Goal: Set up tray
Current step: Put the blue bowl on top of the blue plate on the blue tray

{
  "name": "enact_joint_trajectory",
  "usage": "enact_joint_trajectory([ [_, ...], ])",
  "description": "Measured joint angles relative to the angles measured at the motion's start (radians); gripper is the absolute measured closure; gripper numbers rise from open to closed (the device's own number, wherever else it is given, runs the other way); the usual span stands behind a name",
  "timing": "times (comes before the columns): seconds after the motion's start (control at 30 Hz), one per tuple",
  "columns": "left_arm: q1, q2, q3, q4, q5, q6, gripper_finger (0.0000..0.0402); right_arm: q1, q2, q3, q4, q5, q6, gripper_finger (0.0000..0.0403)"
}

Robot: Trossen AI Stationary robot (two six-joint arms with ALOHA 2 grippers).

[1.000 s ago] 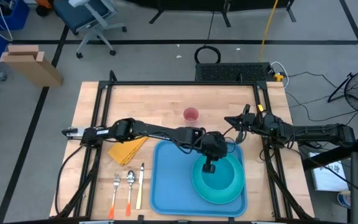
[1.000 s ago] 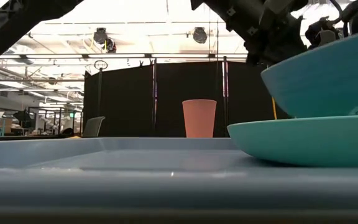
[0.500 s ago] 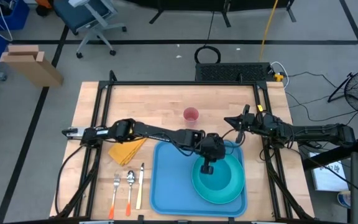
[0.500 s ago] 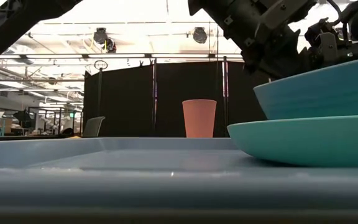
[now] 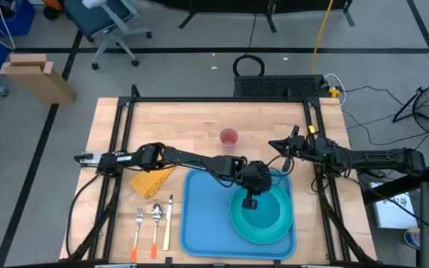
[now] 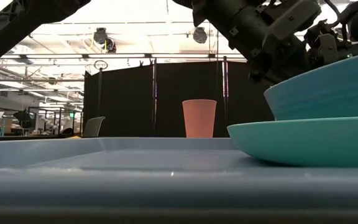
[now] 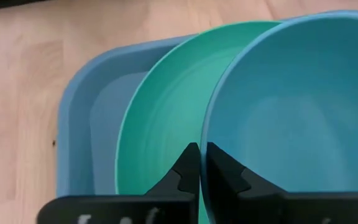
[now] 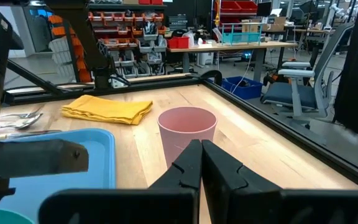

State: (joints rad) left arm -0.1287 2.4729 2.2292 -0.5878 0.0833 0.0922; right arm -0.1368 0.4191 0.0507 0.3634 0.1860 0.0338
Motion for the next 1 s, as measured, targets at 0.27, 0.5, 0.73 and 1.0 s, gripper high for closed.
enact_joint_trajectory([
  [0.27, -0.005, 0.0, 0.002, 0.006, -0.005, 0.05, 0.0379, 0.0, 0.001, 0.0, -0.002, -0.002, 0.0, 0.0403],
  [0.5, -0.007, 0.0, 0.003, 0.007, -0.004, 0.069, 0.0374, 0.0, 0.001, 0.0, -0.002, -0.002, 0.0, 0.0403],
  [0.73, -0.008, 0.002, 0.003, 0.015, 0.01, 0.091, 0.0313, 0.0, 0.001, 0.0, -0.002, -0.002, 0.0, 0.0403],
  [1.0, -0.014, -0.035, 0.003, 0.027, -0.036, 0.166, 0.0236, 0.0, 0.001, 0.0, -0.002, -0.003, 0.0, 0.0403],
])
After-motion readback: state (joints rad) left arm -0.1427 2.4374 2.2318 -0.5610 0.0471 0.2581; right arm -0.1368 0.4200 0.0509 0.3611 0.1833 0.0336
